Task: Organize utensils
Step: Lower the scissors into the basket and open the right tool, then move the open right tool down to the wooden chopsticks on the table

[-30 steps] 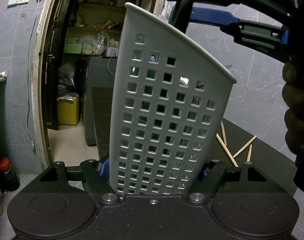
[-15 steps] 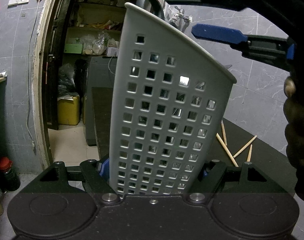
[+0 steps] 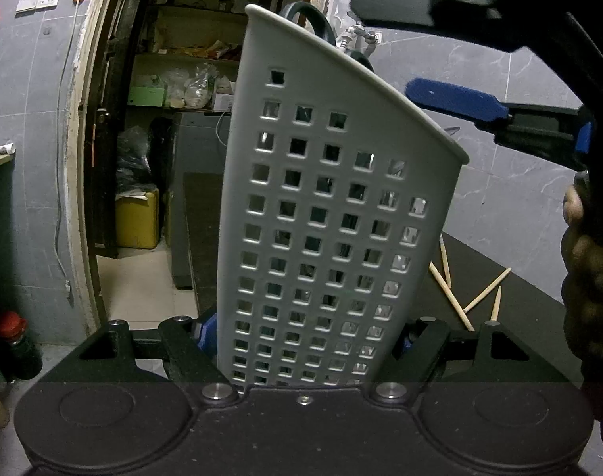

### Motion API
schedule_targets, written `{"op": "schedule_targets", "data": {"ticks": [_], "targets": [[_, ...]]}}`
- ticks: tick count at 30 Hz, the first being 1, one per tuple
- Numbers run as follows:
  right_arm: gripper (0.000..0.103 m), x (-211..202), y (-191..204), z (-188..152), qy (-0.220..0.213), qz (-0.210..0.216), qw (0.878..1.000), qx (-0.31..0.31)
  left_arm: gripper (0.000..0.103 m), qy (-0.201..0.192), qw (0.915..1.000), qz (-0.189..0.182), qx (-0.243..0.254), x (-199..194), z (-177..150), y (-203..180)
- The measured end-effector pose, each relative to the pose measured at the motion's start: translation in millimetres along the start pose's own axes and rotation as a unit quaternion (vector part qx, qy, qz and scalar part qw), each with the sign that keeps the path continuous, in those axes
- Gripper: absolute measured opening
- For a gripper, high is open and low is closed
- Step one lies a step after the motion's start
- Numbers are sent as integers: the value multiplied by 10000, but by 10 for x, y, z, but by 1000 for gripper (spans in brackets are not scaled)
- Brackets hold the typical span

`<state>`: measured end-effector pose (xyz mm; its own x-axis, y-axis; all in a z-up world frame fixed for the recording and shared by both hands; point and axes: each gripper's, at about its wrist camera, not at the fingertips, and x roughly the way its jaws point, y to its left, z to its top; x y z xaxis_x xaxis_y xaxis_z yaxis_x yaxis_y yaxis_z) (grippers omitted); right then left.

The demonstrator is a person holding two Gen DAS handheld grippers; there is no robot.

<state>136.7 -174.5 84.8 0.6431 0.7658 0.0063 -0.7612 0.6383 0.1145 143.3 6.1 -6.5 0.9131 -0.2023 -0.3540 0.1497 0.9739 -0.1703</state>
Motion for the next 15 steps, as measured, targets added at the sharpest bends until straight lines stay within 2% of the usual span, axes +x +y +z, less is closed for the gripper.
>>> {"op": "schedule_targets", "data": {"ticks": [8, 15], "targets": [[103, -150, -14, -98, -254, -71, 9996, 50, 79, 2, 10000, 13, 3, -3, 0, -2], [103, -292, -76, -189, -443, -206, 9984, 290, 79, 1, 10000, 21, 1, -5, 3, -6]]}}
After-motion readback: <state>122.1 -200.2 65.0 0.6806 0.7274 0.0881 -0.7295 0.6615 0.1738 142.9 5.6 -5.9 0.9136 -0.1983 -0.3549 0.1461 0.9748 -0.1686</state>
